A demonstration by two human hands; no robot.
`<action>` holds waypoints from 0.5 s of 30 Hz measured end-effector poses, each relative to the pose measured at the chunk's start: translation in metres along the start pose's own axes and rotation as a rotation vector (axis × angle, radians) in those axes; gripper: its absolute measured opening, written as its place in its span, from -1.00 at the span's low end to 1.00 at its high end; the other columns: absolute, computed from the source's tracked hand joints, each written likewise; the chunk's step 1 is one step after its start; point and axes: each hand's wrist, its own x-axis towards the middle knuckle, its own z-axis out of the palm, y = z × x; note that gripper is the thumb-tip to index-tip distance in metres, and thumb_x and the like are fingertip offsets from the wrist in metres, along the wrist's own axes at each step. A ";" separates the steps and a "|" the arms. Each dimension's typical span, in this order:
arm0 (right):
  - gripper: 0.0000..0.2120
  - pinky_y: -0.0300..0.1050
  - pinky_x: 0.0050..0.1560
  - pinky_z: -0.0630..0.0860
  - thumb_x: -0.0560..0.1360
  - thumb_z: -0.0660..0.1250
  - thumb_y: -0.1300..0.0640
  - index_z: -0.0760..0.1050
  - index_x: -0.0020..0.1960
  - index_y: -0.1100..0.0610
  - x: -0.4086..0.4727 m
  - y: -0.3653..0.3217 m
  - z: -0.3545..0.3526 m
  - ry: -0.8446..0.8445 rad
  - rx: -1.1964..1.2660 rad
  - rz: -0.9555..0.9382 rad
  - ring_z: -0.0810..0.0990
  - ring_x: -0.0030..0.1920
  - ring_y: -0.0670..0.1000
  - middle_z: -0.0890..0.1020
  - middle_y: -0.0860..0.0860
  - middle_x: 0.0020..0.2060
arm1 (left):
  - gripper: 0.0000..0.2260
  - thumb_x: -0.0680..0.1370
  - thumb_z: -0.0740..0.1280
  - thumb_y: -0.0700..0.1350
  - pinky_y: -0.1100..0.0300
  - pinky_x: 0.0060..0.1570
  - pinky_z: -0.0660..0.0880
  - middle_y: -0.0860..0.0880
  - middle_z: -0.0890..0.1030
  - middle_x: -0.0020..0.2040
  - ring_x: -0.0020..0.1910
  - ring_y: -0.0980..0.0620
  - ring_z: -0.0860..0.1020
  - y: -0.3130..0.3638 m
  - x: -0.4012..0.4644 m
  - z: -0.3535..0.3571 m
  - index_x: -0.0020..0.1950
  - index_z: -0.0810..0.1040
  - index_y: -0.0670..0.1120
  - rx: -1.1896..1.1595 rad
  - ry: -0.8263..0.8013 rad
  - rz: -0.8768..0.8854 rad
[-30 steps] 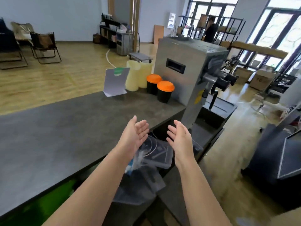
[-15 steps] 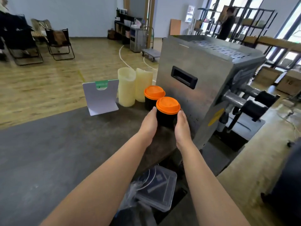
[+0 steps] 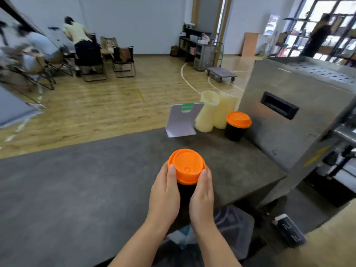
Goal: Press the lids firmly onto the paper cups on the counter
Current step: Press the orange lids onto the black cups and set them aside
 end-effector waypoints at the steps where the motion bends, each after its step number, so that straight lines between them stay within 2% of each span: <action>1: -0.51 -0.62 0.03 0.31 0.54 -0.03 -0.21 0.39 0.35 -0.06 -0.011 0.001 0.016 -0.061 0.016 -0.006 0.47 0.07 -0.49 0.53 -0.26 0.14 | -0.64 0.58 0.02 0.22 0.60 -0.01 0.34 0.30 0.60 0.08 0.10 0.47 0.50 0.001 -0.005 -0.020 0.21 0.52 0.20 -0.002 0.041 0.005; 4: -0.47 -0.56 0.07 0.36 0.52 -0.03 -0.24 0.43 0.33 -0.04 -0.037 0.004 0.057 -0.177 0.039 -0.016 0.51 0.11 -0.38 0.58 -0.20 0.14 | -0.59 0.55 0.02 0.27 0.59 -0.05 0.35 0.25 0.62 0.04 0.06 0.41 0.53 -0.001 -0.017 -0.074 0.18 0.54 0.16 0.048 0.142 -0.001; 7: -0.48 -0.47 0.09 0.41 0.62 -0.02 -0.26 0.50 0.27 0.06 -0.062 0.008 0.093 -0.226 0.035 -0.018 0.56 0.09 -0.24 0.63 -0.09 0.09 | -0.64 0.64 0.05 0.18 0.46 -0.18 0.39 0.17 0.60 -0.19 -0.18 0.32 0.53 -0.004 -0.029 -0.122 -0.03 0.54 0.03 0.093 0.276 -0.028; 9: -0.50 -0.42 0.04 0.43 0.59 0.00 -0.22 0.53 0.15 0.11 -0.078 0.010 0.112 -0.254 0.012 -0.028 0.58 0.00 -0.20 0.64 -0.05 -0.02 | -0.65 0.68 0.10 0.09 0.33 -0.24 0.38 0.14 0.53 -0.33 -0.33 0.28 0.47 -0.006 -0.037 -0.148 -0.18 0.48 -0.04 0.109 0.366 -0.046; 12: -0.59 -0.39 -0.06 0.44 0.56 0.02 -0.15 0.54 -0.02 0.07 -0.097 0.013 0.128 -0.296 -0.037 -0.054 0.57 -0.14 -0.20 0.63 -0.09 -0.18 | -0.64 0.69 0.12 0.03 0.39 -0.31 0.36 0.07 0.52 -0.34 -0.37 0.27 0.46 -0.010 -0.048 -0.180 -0.23 0.45 -0.10 0.154 0.422 -0.050; 15: -0.64 -0.40 -0.10 0.44 0.60 0.06 -0.11 0.56 -0.03 0.04 -0.108 0.015 0.135 -0.335 -0.099 -0.093 0.59 -0.14 -0.22 0.65 -0.17 -0.19 | -0.62 0.69 0.10 0.05 0.40 -0.29 0.36 -0.02 0.58 -0.27 -0.30 0.19 0.51 -0.017 -0.059 -0.203 -0.17 0.52 -0.14 0.171 0.419 -0.058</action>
